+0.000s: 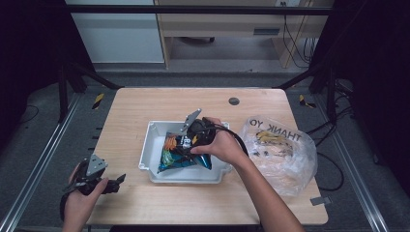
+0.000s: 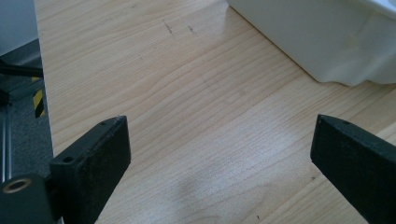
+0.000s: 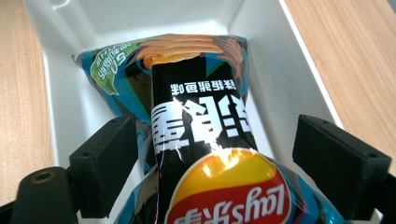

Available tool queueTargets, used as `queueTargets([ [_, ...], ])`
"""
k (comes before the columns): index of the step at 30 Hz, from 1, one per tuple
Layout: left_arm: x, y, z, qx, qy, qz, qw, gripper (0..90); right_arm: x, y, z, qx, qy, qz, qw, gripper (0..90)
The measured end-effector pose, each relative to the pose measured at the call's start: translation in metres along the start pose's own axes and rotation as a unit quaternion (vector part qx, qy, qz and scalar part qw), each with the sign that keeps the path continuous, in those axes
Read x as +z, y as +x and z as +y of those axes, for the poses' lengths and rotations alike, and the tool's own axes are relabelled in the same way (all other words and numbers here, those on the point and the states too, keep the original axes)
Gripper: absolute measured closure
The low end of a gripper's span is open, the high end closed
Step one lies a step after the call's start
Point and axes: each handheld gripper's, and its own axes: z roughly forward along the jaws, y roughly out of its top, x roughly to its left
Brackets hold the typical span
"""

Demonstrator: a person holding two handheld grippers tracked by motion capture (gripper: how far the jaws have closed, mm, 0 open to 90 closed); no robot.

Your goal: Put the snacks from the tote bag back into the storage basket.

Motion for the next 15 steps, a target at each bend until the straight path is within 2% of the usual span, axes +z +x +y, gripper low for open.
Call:
queueTargets([
  [9,-0.001,0.0,0.0,-0.004,-0.001,-0.001,1.0,4.5,-0.015,-0.001,-0.001,0.02,-0.005,-0.004,0.9998,9.6],
  [15,-0.001,0.0,0.0,-0.004,-0.002,-0.002,1.0,4.5,-0.032,0.003,-0.001,0.03,-0.021,-0.013,0.9992,7.7],
])
